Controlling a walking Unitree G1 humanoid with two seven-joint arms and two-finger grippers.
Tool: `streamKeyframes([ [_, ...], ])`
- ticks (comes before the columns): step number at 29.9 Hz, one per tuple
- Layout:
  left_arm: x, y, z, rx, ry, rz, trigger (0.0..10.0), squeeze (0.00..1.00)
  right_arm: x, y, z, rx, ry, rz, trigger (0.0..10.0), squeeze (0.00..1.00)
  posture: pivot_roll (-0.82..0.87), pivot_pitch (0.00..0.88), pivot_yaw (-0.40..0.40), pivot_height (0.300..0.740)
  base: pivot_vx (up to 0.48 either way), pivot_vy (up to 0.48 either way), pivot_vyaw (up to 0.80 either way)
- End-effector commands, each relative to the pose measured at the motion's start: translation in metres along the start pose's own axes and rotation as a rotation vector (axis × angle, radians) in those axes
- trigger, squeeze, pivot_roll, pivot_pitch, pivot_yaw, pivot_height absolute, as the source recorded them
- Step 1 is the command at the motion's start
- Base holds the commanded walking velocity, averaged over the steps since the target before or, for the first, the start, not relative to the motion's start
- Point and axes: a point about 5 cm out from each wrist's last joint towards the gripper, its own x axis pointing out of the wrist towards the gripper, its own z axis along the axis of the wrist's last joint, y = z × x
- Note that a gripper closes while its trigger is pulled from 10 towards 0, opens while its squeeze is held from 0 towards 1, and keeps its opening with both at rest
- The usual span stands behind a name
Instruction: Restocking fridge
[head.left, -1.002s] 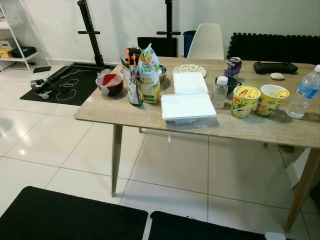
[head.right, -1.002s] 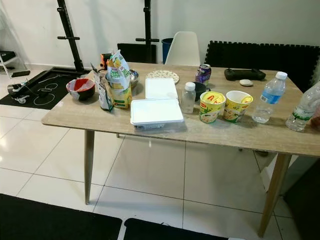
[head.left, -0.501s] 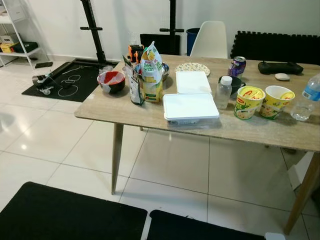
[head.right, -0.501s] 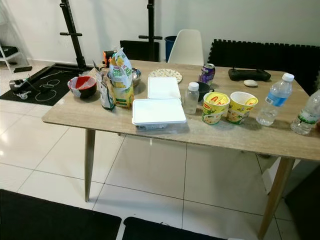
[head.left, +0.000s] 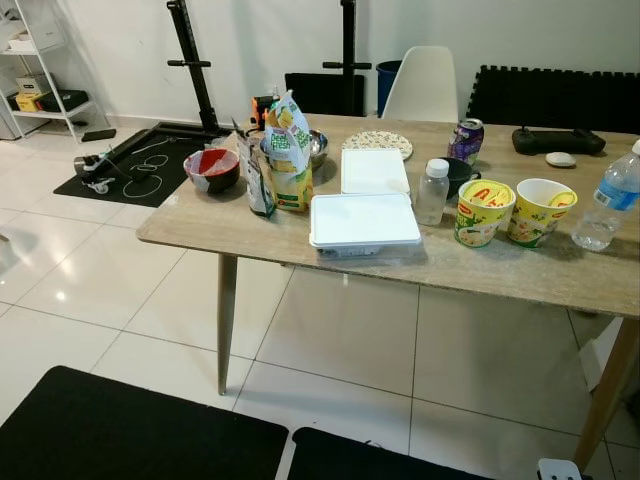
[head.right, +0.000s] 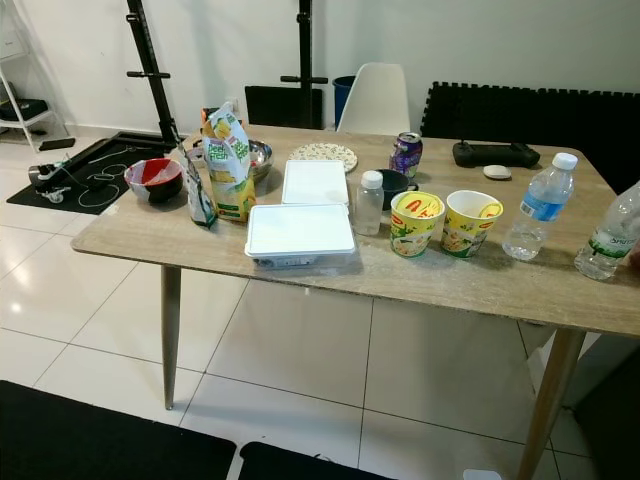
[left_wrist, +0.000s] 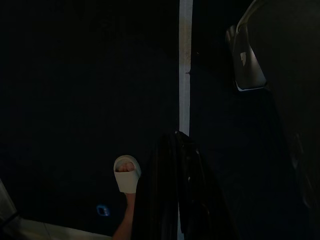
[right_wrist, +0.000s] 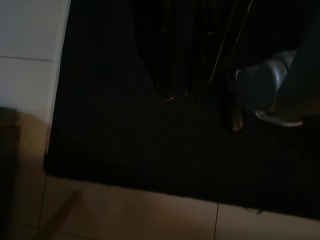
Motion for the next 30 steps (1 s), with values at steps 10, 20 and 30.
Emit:
streamKeyframes([
  [10, 0.001, -0.018, 0.021, -0.015, -0.092, -0.04, 10.0, 0.0, 0.006, -0.002, 0.081, -0.041, -0.284, 0.106, 10.0, 0.0, -0.05, 0.0, -0.041, 0.74, 0.0, 0.0, 0.0],
  [20, 0.001, -0.019, 0.02, -0.034, -0.095, -0.038, 10.0, 0.0, -0.003, 0.019, 0.127, -0.088, -0.448, 0.502, 10.0, 0.0, -0.05, 0.0, -0.05, 0.74, 0.0, 0.0, 0.0],
  [30, 0.0, -0.02, 0.021, -0.06, -0.107, -0.033, 10.0, 0.0, -0.041, 0.05, 0.186, -0.287, -0.674, 1.059, 10.0, 0.0, -0.05, 0.0, -0.05, 0.74, 0.0, 0.0, 0.0],
])
